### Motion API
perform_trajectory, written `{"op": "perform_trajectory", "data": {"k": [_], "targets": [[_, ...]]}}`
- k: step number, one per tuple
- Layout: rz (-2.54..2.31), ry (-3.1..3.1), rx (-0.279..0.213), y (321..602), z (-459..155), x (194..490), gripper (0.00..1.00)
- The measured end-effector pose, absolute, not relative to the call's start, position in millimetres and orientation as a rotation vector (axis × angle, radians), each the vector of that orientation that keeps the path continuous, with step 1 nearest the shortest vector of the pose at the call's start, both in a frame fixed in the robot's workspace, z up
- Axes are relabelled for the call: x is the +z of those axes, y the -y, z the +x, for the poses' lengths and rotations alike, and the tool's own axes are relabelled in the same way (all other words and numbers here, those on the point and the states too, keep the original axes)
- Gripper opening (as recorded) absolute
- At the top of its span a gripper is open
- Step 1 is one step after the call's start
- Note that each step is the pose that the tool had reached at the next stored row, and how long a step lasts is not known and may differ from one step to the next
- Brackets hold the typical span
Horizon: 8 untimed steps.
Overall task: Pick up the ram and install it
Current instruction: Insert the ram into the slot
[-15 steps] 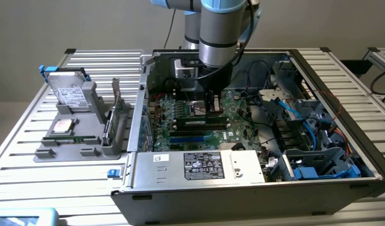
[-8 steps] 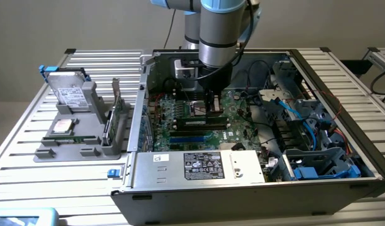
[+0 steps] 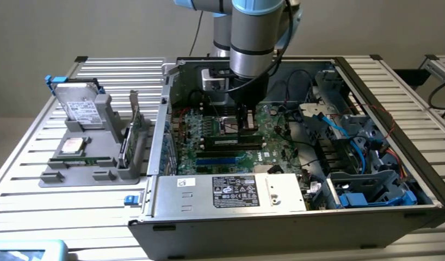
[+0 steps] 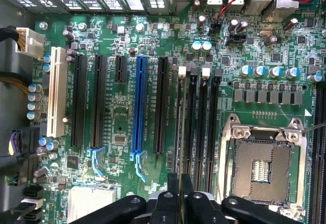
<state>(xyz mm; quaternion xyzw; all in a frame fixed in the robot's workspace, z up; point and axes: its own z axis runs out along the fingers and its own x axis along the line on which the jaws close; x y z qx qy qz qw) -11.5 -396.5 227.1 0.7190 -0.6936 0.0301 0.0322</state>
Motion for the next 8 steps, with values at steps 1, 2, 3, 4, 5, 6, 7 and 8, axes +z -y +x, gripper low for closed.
{"op": "perform_trajectory", "data": {"k": [1, 2, 3, 4, 5, 6, 7, 8], "targets": [[2.213, 2.135, 0.094, 396.6, -11.5, 227.2, 0.13], [2.213, 2.135, 0.094, 396.6, -11.6, 227.2, 0.13], [2.213, 2.134, 0.094, 396.6, -11.6, 227.2, 0.13], [2.213, 2.134, 0.095, 396.6, -11.6, 227.2, 0.13], [2.213, 2.134, 0.095, 396.6, -11.6, 227.1, 0.13], [2.213, 2.134, 0.096, 396.6, -11.7, 227.1, 0.13], [2.212, 2.134, 0.096, 396.6, -12.1, 227.1, 0.13], [2.212, 2.134, 0.097, 396.6, -12.5, 227.1, 0.13]]}}
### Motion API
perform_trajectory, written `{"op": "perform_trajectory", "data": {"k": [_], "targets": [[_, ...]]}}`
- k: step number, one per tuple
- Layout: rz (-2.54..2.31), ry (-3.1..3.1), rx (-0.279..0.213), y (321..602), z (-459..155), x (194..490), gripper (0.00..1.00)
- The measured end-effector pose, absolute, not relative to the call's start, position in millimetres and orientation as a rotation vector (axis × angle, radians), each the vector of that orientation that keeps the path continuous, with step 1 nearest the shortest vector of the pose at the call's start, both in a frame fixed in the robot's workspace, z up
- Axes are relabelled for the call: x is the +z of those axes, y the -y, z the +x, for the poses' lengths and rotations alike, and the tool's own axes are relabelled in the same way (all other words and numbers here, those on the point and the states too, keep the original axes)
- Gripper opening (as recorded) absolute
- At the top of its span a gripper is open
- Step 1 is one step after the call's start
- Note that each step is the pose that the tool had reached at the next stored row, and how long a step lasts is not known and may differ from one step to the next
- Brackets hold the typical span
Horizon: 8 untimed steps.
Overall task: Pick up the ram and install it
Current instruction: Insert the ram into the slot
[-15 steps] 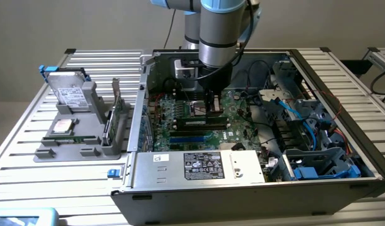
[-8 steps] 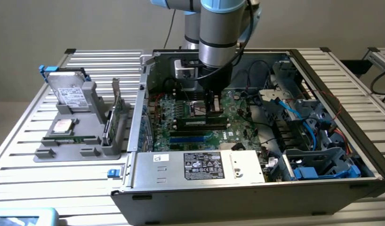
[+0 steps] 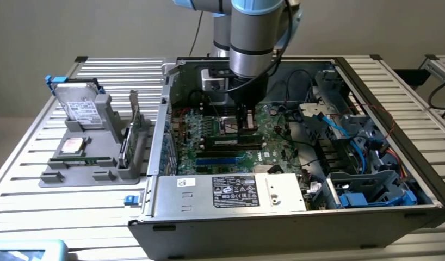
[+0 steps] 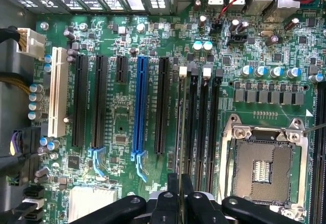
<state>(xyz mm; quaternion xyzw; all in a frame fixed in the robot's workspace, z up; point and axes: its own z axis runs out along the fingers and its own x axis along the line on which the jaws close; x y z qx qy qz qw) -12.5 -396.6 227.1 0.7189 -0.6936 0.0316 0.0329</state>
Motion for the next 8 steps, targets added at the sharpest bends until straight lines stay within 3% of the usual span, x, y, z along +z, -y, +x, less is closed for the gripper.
{"op": "perform_trajectory", "data": {"k": [8], "targets": [[2.214, 2.137, 0.106, 396.6, -14.0, 227.1, 0.13]]}}
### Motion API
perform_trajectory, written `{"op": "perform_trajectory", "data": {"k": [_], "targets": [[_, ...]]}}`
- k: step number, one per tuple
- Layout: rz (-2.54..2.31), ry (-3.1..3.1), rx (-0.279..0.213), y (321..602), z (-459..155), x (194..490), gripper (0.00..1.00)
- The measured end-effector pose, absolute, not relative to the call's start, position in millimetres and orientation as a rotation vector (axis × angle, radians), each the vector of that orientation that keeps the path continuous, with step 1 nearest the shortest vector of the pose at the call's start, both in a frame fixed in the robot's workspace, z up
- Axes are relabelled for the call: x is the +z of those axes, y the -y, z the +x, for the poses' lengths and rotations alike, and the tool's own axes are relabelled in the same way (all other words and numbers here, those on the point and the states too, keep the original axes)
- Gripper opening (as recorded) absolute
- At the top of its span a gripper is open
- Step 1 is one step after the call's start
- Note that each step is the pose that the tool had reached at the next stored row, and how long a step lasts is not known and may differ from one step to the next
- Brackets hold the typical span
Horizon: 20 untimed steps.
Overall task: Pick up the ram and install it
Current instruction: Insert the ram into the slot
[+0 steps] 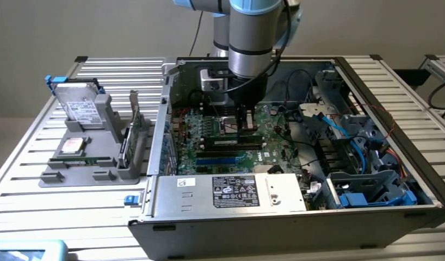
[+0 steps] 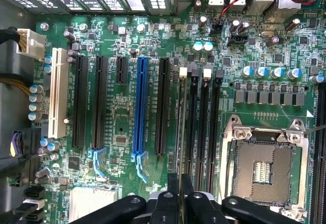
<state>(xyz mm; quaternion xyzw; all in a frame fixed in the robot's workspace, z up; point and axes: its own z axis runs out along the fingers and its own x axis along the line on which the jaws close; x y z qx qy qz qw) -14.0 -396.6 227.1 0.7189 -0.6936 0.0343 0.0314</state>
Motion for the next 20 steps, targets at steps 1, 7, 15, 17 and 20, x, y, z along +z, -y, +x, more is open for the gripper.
{"op": "perform_trajectory", "data": {"k": [1, 7, 15, 17, 20], "targets": [[2.215, 2.137, 0.107, 396.6, -14.1, 227.0, 0.13], [2.216, 2.138, 0.111, 396.6, -15.3, 225.8, 0.13], [2.218, 2.141, 0.118, 395.9, -16.7, 224.2, 0.13], [2.219, 2.142, 0.12, 395.9, -17.1, 224.1, 0.13], [2.22, 2.143, 0.122, 395.8, -17.5, 223.3, 0.13]]}}
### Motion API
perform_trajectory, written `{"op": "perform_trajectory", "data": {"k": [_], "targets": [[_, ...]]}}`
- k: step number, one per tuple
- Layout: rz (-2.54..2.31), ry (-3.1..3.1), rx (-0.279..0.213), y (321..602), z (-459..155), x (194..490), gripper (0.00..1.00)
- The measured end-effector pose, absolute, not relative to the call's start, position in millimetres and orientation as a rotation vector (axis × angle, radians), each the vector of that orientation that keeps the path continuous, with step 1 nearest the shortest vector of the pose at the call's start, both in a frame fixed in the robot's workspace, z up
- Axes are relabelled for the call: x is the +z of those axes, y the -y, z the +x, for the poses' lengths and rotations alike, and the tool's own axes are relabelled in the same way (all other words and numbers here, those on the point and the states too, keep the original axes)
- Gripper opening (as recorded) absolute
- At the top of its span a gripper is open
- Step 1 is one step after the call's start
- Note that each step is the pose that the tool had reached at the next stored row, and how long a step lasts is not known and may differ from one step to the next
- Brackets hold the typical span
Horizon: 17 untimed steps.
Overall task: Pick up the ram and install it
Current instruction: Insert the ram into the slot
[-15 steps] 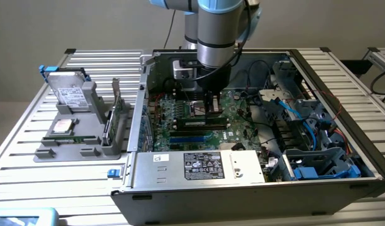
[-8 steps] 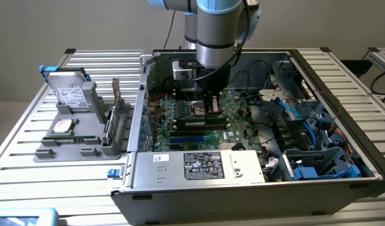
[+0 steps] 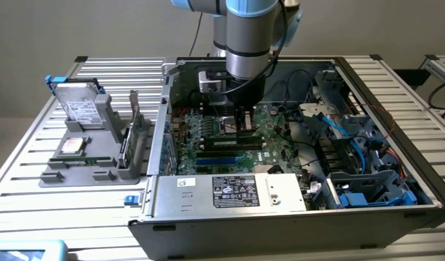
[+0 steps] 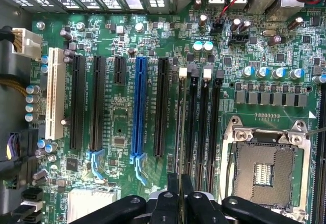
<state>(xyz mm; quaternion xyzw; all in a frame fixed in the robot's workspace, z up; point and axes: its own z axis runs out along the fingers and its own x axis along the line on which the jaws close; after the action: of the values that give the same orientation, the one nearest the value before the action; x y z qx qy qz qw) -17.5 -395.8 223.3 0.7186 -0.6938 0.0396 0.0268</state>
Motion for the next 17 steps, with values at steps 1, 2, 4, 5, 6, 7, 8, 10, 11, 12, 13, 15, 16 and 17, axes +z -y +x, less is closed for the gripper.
{"op": "perform_trajectory", "data": {"k": [1, 2, 4, 5, 6, 7, 8, 10, 11, 12, 13, 15, 16, 17], "targets": [[2.22, 2.143, 0.123, 395.8, -17.6, 223.3, 0.13], [2.22, 2.144, 0.124, 395.8, -17.8, 223.2, 0.13], [2.221, 2.144, 0.126, 395.8, -17.8, 223.1, 0.13], [2.221, 2.145, 0.127, 395.8, -17.8, 223.0, 0.13], [2.222, 2.146, 0.128, 395.8, -17.8, 223.0, 0.15], [2.222, 2.146, 0.128, 395.7, -17.8, 223.1, 0.15], [2.222, 2.146, 0.129, 395.8, -17.8, 223.6, 0.15], [2.222, 2.146, 0.129, 395.8, -17.8, 226.6, 0.22], [2.222, 2.146, 0.129, 395.8, -17.7, 228.9, 0.22], [2.222, 2.146, 0.129, 396.0, -17.3, 231.9, 0.22], [2.222, 2.146, 0.13, 396.4, -16.7, 234.7, 0.22], [2.222, 2.146, 0.129, 397.2, -15.4, 239.3, 0.22], [2.222, 2.146, 0.129, 397.6, -14.7, 241.2, 0.22], [2.222, 2.146, 0.129, 398.0, -14.0, 242.8, 0.22]]}}
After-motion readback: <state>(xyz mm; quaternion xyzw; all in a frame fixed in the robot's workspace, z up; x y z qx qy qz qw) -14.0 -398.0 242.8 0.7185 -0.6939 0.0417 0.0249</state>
